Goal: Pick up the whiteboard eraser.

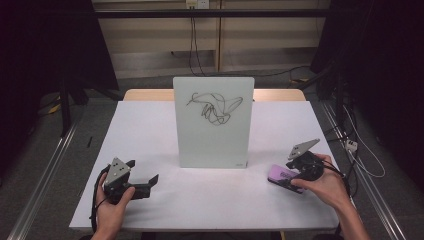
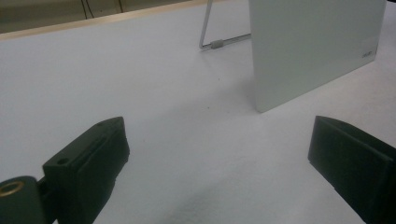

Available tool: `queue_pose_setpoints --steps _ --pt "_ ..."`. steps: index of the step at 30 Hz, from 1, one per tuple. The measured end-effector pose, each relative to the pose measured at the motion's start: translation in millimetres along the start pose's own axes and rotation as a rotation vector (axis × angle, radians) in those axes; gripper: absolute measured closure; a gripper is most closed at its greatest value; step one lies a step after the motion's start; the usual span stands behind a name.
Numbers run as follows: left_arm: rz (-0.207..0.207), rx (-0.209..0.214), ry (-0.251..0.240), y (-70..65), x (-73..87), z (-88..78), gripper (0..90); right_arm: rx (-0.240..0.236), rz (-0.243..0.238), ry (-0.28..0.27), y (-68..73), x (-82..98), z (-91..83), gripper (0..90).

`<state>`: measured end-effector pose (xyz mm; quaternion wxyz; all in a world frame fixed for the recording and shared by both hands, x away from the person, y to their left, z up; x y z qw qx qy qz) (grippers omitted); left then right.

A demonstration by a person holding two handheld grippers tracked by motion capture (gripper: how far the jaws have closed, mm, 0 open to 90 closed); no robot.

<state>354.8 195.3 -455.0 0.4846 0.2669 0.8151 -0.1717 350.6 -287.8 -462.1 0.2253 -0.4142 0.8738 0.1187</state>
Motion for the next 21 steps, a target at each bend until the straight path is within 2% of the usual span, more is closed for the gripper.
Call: queue_pose_setpoints --steps 6,11,14,21 --pt "-0.009 0.006 0.006 0.4 1.0 1.4 4.8 -0.029 -0.030 0.028 1.8 2.7 1.3 35.4" --pt "-0.009 0.006 0.008 0.5 1.0 1.7 4.8 -0.019 -0.052 0.057 1.2 7.3 0.3 36.0" --pt "-0.008 0.006 0.012 0.6 1.2 2.3 4.8 -0.010 -0.060 0.067 1.2 8.3 -0.2 40.3" --pt "-0.007 0.007 0.014 0.5 1.3 2.4 4.9 -0.001 -0.071 0.068 1.3 7.6 0.8 40.7"
Point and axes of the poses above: each handheld gripper's, and its own axes: z roughly forward along the jaws, x roughly out of its underside, y roughly to its left, the point moved 5 cm from there along z, roughly forward along the jaws
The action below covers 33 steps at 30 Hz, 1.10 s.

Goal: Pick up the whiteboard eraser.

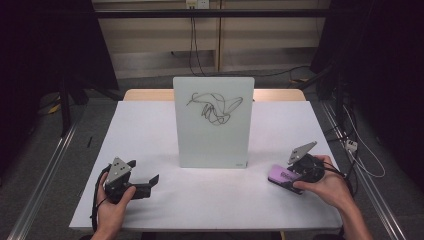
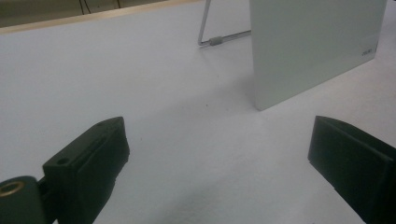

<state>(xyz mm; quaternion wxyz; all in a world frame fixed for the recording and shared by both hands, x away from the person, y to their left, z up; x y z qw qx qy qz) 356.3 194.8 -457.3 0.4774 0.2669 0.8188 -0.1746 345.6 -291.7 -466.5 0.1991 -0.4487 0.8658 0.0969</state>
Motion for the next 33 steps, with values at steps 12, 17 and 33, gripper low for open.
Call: queue_pose_setpoints --steps 12,17,33 --pt "0.003 0.000 0.001 0.1 0.1 0.0 4.8 0.007 0.023 -0.020 4.1 -5.4 -0.5 41.5" --pt "0.003 0.001 -0.001 -0.6 0.1 0.1 4.8 0.022 0.043 -0.078 4.2 -11.1 -6.2 41.6" --pt "-0.008 0.001 0.013 2.9 3.2 2.7 4.9 0.017 0.119 -0.242 5.9 -26.7 -12.4 41.6"
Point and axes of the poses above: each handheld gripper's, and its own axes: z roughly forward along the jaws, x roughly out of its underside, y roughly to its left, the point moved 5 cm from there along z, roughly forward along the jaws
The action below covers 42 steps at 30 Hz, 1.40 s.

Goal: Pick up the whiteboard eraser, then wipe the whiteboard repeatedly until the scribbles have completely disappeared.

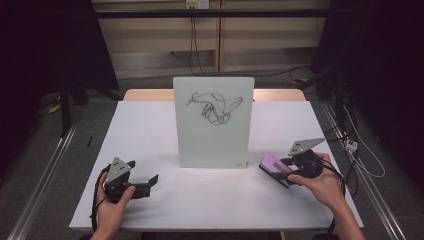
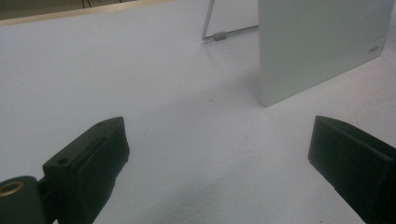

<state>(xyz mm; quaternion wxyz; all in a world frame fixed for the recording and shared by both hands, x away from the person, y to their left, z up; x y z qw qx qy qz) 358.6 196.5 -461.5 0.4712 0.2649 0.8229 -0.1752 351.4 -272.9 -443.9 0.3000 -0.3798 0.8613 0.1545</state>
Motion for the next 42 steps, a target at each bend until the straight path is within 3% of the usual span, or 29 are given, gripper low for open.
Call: queue_pose_setpoints --steps 4,14,28,42 --pt "0.002 -0.005 -0.014 -0.8 -1.8 -1.4 4.8 0.016 -0.015 -0.036 2.8 -4.7 0.5 41.6" --pt "0.013 -0.003 0.003 -3.5 -1.2 0.4 4.9 0.024 -0.048 -0.096 14.9 -16.0 0.5 41.7" --pt "-0.006 -0.006 0.014 2.1 2.0 1.2 4.9 -0.012 -0.046 -0.188 25.1 -35.8 -7.2 41.7" --pt "-0.008 -0.017 0.011 3.3 -0.3 0.7 4.9 -0.026 -0.113 -0.292 33.5 -67.8 -22.6 41.7"
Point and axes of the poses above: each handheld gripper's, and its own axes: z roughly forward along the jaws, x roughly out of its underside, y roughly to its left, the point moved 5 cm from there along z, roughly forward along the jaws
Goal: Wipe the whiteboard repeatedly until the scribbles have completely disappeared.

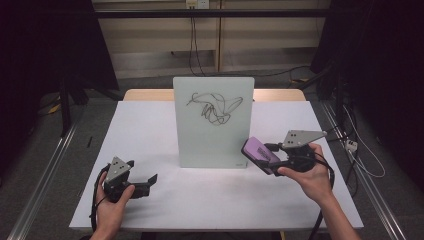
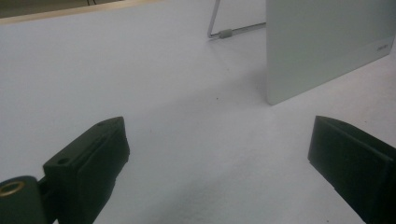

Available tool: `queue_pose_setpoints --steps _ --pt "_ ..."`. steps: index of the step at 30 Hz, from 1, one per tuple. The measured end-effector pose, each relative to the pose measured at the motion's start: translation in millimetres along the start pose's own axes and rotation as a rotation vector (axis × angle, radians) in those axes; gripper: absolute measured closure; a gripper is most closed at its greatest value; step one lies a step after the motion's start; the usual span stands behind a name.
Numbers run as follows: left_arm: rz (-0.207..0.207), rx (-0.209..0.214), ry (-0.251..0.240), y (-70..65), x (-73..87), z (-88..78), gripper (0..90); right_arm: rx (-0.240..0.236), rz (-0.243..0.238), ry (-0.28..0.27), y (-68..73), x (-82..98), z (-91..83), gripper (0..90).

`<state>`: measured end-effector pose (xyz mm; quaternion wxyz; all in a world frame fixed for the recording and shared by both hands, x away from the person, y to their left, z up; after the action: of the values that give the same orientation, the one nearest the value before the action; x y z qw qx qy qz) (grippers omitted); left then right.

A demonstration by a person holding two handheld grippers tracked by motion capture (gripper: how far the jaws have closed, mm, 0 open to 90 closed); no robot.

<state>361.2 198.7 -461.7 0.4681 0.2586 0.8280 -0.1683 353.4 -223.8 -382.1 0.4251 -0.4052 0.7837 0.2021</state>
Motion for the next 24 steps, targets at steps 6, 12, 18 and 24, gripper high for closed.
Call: queue_pose_setpoints --steps 6,12,18,24 --pt "0.008 0.009 0.000 -1.5 -0.6 1.5 4.9 0.011 -0.017 -0.053 -5.3 -24.4 0.5 41.7" --pt "0.006 0.000 -0.009 -0.2 -1.0 -0.4 4.9 0.034 -0.048 -0.087 -6.6 -48.9 2.3 41.7" --pt "0.006 0.001 -0.008 -0.1 -1.0 -0.5 4.9 0.066 -0.070 -0.115 -11.2 -70.4 9.9 41.7" --pt "0.005 0.004 -0.008 -0.5 -0.6 -0.8 4.9 0.088 -0.097 -0.120 -17.8 -87.2 19.4 41.7"
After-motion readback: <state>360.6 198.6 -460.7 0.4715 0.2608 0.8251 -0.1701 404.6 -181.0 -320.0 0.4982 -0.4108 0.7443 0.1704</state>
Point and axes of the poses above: each handheld gripper's, and its own axes: z roughly forward along the jaws, x roughly out of its underside, y roughly to its left, the point moved 5 cm from there along z, roughly forward along the jaws
